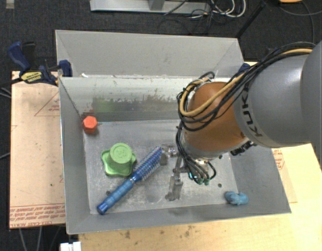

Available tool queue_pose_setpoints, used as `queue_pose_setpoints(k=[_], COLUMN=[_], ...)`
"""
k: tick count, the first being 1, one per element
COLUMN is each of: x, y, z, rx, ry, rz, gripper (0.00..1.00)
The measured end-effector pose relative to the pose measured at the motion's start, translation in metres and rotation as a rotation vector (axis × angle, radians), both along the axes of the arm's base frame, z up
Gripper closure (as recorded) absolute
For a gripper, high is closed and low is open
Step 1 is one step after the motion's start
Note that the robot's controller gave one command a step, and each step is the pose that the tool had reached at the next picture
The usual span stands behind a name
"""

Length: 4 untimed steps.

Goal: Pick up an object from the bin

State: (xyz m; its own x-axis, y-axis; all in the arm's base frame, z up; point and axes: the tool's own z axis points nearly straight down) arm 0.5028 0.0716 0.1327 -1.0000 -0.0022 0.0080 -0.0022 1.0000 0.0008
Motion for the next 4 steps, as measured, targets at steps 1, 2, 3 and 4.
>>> queue_pose_setpoints(k=[1, 2, 3, 4], x=[0.018, 0.018, 0.053, 0.104], y=[0.115, 0.110, 0.090, 0.076], z=[-0.064, -0.062, 0.039, 0.122], rx=[0.004, 0.002, 0.001, 0.002], ry=[-0.011, -0.009, -0.018, -0.021], rz=[0.093, 0.084, 0.102, 0.082], gripper=[0.00, 1.00, 1.00, 1.00])
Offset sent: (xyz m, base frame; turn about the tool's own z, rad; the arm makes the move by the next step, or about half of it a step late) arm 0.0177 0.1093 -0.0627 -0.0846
